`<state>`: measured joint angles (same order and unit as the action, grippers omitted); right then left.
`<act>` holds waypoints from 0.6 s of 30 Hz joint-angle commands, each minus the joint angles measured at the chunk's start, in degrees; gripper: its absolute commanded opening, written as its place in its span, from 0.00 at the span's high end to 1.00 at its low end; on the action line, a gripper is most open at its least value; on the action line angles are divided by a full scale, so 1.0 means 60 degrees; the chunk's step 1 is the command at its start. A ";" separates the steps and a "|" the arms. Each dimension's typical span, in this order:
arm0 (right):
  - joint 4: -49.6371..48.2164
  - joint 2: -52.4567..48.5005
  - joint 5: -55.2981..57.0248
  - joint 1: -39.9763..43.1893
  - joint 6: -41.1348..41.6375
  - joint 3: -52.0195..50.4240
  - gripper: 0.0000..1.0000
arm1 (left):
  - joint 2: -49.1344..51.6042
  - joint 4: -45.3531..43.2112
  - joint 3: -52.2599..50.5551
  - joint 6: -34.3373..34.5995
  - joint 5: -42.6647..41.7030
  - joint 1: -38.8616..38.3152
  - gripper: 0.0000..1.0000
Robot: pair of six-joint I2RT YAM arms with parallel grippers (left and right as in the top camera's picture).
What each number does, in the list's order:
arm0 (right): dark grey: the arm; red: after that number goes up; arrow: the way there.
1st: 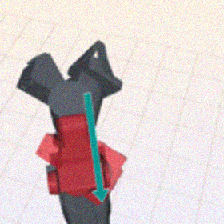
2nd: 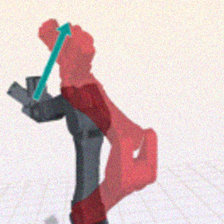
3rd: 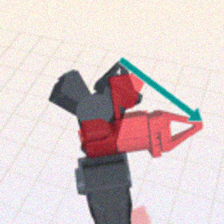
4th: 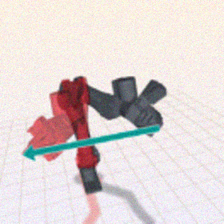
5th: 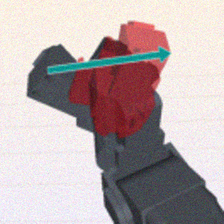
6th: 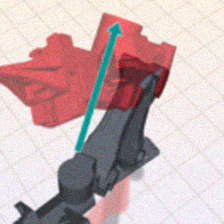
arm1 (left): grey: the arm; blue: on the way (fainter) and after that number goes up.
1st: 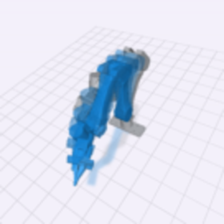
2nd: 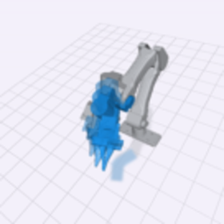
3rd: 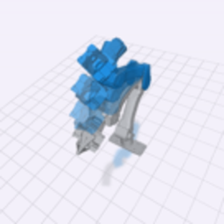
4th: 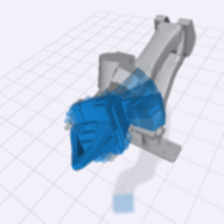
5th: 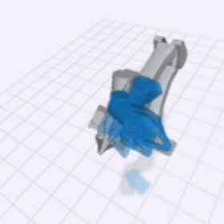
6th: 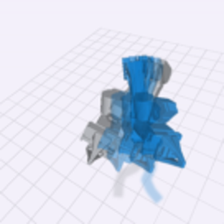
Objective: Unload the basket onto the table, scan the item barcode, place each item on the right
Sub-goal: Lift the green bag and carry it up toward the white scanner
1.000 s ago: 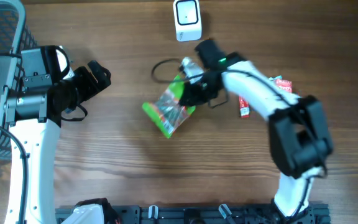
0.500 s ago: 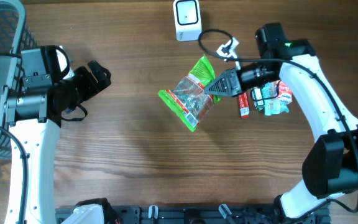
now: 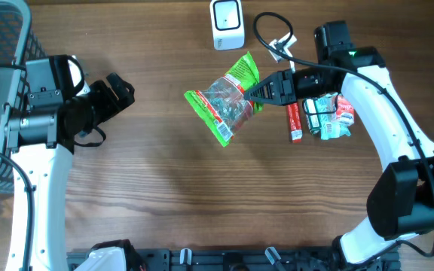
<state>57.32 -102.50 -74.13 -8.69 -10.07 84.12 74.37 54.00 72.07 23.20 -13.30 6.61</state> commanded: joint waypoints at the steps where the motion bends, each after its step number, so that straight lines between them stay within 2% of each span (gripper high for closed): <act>1: -0.0055 0.0182 -0.1636 -0.0011 0.0208 0.0062 0.96 | -0.0015 -0.0025 0.0106 -0.0084 0.0055 0.0051 0.00; 5: -0.0124 0.0182 -0.2036 -0.0011 0.0452 0.0062 0.96 | -0.0015 -0.0025 0.0106 -0.0084 0.0055 0.0055 0.00; 7: -0.0182 0.0182 -0.1566 -0.0011 0.0448 0.0062 0.96 | -0.0015 -0.0025 0.0106 -0.0084 0.0055 0.0055 0.00; 11: -0.0386 0.0182 0.1934 -0.0080 0.0608 0.0058 0.96 | -0.0015 -0.0025 0.0106 -0.0084 0.0055 0.0055 0.00; 14: -0.0849 0.0229 0.3676 -0.0084 0.1916 0.0204 0.95 | -0.0015 -0.0022 0.0106 -0.0084 0.0055 0.0055 0.00; 16: -0.0707 0.0313 0.4328 -0.0113 0.1931 0.0754 0.95 | -0.0015 -0.0025 0.0106 -0.0084 0.0055 0.0055 0.00; 18: -0.0189 0.0484 0.6040 -0.0357 0.1887 0.1818 0.95 | -0.0015 -0.0025 0.0106 -0.0084 0.0055 0.0055 0.00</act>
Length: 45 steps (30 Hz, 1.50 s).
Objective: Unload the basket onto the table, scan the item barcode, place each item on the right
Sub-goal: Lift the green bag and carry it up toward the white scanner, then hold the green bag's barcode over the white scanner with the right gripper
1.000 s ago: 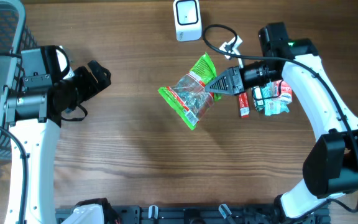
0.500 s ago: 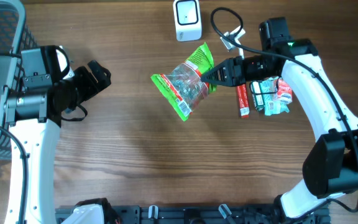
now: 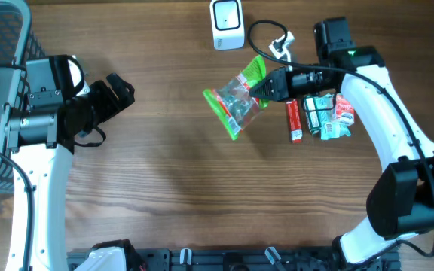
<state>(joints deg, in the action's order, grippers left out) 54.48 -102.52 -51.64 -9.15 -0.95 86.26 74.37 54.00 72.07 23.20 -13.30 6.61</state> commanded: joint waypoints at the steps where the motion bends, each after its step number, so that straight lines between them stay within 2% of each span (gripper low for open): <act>1: 0.0747 0.0543 0.3504 -0.0594 0.0087 0.2277 0.95 | -0.0015 -0.0025 0.0106 -0.0084 0.0055 0.0055 0.00; 3: 0.1483 0.0543 0.5158 -0.1293 -0.0590 0.3512 0.96 | -0.0015 -0.0025 0.0106 -0.0084 0.0055 0.0055 0.00; 6: 0.2025 0.0517 0.6266 -0.2732 -0.3024 0.4732 0.96 | -0.0015 -0.0025 0.0106 -0.0084 0.0055 0.0055 0.00; 7: 0.1829 0.0514 0.6921 -0.3289 -0.4069 0.4787 0.96 | -0.0015 -0.0025 0.0106 -0.0084 0.0055 0.0055 0.00; 10: 0.0849 0.0372 0.8335 -0.4000 -0.5093 0.4761 0.96 | -0.0015 -0.0022 0.0106 -0.0084 0.0055 0.0055 0.00; 12: -0.0044 0.0098 0.9100 -0.4379 -0.6561 0.4758 0.95 | -0.0015 -0.0025 0.0106 -0.0084 0.0055 0.0055 0.00; 17: -0.1290 -0.0991 0.9690 -0.4554 -1.0065 0.4758 0.96 | -0.0015 -0.0025 0.0106 -0.0084 0.0055 0.0055 0.00; 20: -0.2076 -0.1792 0.9839 -0.4543 -1.1140 0.4758 0.96 | -0.0015 -0.0025 0.0106 -0.0084 0.0055 0.0055 0.00; 26: -0.5803 -0.3348 1.1646 -0.4346 -1.1581 0.4758 0.96 | -0.0015 -0.0025 0.0106 -0.0084 0.0055 0.0055 0.00; 29: -0.7515 -0.4127 1.1759 -0.4054 -1.2295 0.4754 0.95 | -0.0015 -0.0025 0.0106 -0.0084 0.0055 0.0055 0.00; 36: -1.1548 -0.5406 1.1792 -0.3268 -1.2203 0.4754 0.95 | -0.0015 -0.0025 0.0106 -0.0084 0.0055 0.0055 0.00; 39: -1.1806 -0.5676 1.1384 -0.3053 -1.1194 0.4754 0.96 | -0.0015 -0.0022 0.0106 -0.0084 0.0055 0.0055 0.00; 42: -1.1916 -0.5814 1.0961 -0.2838 -0.9071 0.4754 0.96 | -0.0015 -0.0025 0.0106 -0.0084 0.0055 0.0055 0.00; 45: -1.1938 -0.5829 1.0469 -0.2648 -0.7694 0.4754 0.95 | -0.0015 -0.0025 0.0106 -0.0084 0.0055 0.0055 0.00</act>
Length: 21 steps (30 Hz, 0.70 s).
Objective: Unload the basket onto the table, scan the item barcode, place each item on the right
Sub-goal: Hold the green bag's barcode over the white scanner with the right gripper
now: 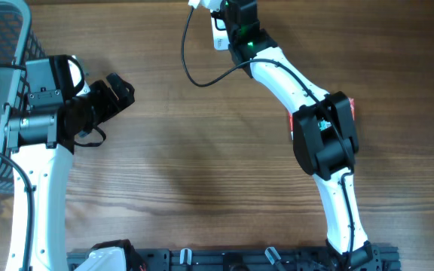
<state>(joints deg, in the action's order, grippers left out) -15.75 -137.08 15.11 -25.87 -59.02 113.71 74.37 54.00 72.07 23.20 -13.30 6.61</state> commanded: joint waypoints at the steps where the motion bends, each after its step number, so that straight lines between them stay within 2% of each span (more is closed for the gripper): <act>1: -0.0229 -0.0069 -0.0678 0.0164 0.2153 0.0178 0.96 | -0.0015 -0.0025 0.0106 -0.0084 0.0055 0.0055 0.00; 4: -0.0404 -0.0113 -0.0674 0.0164 0.1676 0.0178 0.95 | -0.0015 -0.0025 0.0106 -0.0084 0.0055 0.0055 0.00; 7: -0.0667 -0.0295 -0.1122 0.0149 -0.0244 0.0178 0.96 | -0.0015 -0.0025 0.0106 -0.0084 0.0055 0.0055 0.00; 9: -0.0765 -0.0539 -0.1147 0.0109 -0.0703 0.0178 0.96 | -0.0015 -0.0025 0.0106 -0.0084 0.0055 0.0055 0.00; 17: -0.0594 -0.0816 -0.1282 0.0091 -0.0634 0.0178 0.96 | -0.0015 -0.0025 0.0106 -0.0084 0.0055 0.0055 0.00; 21: 0.0036 -0.0812 -0.1249 -0.0036 -0.0302 0.0178 0.96 | -0.0015 -0.0025 0.0106 -0.0084 0.0055 0.0051 0.00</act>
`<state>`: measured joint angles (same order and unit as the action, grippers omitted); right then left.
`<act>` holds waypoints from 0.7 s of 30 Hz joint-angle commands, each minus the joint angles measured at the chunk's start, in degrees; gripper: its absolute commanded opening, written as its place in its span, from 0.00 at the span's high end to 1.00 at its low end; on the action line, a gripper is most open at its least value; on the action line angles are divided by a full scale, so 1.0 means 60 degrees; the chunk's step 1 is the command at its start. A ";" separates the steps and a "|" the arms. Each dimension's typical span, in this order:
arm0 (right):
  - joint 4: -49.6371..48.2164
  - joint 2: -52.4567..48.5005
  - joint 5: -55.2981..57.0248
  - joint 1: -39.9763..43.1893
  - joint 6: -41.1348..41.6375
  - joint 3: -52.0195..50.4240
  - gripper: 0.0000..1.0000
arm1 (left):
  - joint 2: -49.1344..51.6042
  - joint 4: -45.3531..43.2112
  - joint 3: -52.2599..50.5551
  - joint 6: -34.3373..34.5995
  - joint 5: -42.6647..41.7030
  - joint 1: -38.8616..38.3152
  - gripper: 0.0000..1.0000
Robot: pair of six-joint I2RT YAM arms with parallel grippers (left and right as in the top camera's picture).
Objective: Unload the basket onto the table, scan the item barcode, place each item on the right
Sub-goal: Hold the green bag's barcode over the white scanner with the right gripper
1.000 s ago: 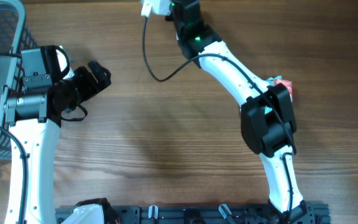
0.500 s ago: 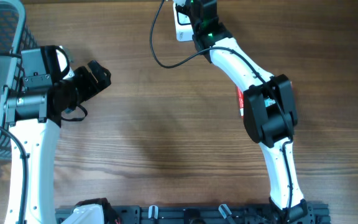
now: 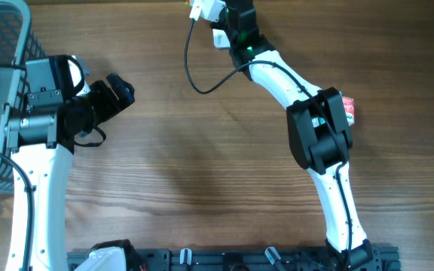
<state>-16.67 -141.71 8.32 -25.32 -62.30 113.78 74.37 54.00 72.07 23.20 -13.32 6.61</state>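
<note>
My right arm reaches across to the top edge of the overhead view. Its wrist covers most of the white barcode scanner, of which only a sliver shows at the wrist's left. The right gripper's fingers are hidden under the wrist or lie past the frame edge. The green snack bag is out of view. My left gripper hovers at the left of the table with nothing in it; the overhead angle does not show how its jaws stand.
A black cable with a white plug loops left of the right wrist. A bit of red packaging peeks out beside the right arm's elbow. A grey mesh basket stands at the far left edge.
The right arm has shifted slightly further toward the top edge and its elbow sits a little left. The cable loop and white plug have moved with it. The left arm is unchanged.
My right gripper first held the green bag at mid-table, right of centre, then closer to the scanner. By 0.7 s ago the arm had stretched over the scanner at the top edge, with the bag out of sight, and it stays there now. The left arm never moved.
</note>
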 commanded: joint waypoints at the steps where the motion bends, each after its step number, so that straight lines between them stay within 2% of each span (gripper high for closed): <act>1: 0.0215 -0.0033 -0.0117 -0.0171 0.0463 0.0168 0.96 | -0.0015 -0.0025 0.0106 -0.0084 0.0058 0.0055 0.00; 5: 0.0448 -0.0022 -0.0106 -0.0266 0.1188 0.0168 0.96 | -0.0015 -0.0025 0.0106 -0.0084 0.0058 0.0055 0.00; 12: 0.2517 0.0124 -0.0117 -0.0302 0.1475 0.0168 0.96 | -0.0015 -0.0025 0.0106 -0.0084 0.0058 0.0055 0.00; 21: 0.2801 0.1257 -0.1224 -0.0302 0.2688 0.0168 0.96 | -0.0015 -0.0025 0.0106 -0.0084 0.0058 0.0055 0.00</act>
<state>0.27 -140.44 4.51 -27.18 -50.54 113.99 74.37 54.00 72.07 23.20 -13.30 6.61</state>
